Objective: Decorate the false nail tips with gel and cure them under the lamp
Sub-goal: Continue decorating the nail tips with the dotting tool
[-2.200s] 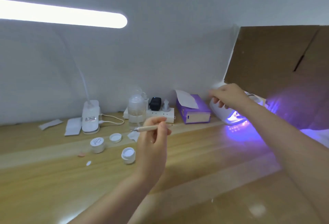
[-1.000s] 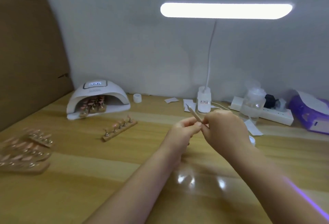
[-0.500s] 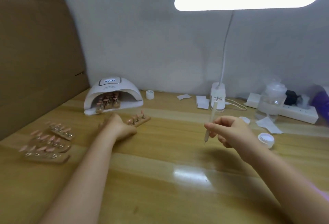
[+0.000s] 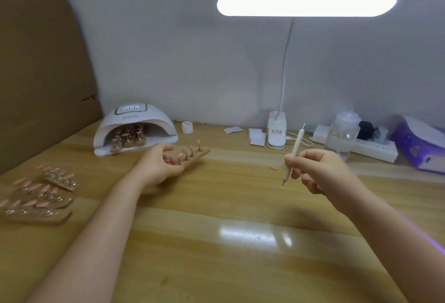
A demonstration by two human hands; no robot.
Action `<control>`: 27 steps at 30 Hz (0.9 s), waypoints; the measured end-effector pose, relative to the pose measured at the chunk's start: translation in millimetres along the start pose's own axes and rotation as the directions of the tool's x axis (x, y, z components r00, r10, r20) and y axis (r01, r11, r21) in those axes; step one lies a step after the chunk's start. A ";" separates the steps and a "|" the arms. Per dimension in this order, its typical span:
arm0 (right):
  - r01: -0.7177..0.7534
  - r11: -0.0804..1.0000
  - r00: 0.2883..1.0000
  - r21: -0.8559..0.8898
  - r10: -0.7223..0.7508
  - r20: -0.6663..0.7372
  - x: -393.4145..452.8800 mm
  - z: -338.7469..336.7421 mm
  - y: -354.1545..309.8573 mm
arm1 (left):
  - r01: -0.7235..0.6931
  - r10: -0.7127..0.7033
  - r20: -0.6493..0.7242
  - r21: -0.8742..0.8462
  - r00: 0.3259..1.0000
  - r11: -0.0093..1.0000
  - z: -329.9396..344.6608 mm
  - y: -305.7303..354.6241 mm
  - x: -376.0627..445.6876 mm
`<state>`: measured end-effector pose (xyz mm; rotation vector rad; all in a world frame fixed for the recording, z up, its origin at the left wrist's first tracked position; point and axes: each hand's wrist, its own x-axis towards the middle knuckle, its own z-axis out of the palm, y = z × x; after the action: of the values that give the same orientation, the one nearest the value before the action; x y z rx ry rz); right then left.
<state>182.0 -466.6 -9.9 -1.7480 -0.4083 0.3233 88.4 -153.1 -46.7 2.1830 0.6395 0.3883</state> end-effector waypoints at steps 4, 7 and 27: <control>0.007 0.995 0.999 -0.097 -0.011 -0.041 -14.7 -22.7 6.3 | -0.179 0.200 0.180 -0.126 0.963 0.976 40.4 44.3 -14.0; 0.020 0.978 0.999 -0.205 -0.029 -0.040 -26.0 -37.0 11.6 | -0.319 0.327 0.323 -0.077 0.888 0.944 75.7 64.3 -32.4; 0.316 0.721 0.931 -0.617 -0.362 0.054 -46.9 -20.2 1.2 | -0.210 0.374 0.173 -0.587 0.911 0.782 119.2 105.6 -96.6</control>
<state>148.7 -505.2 -7.0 -2.2623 -0.8460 -0.1720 98.1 -339.2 -44.9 1.7119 -0.0020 0.3614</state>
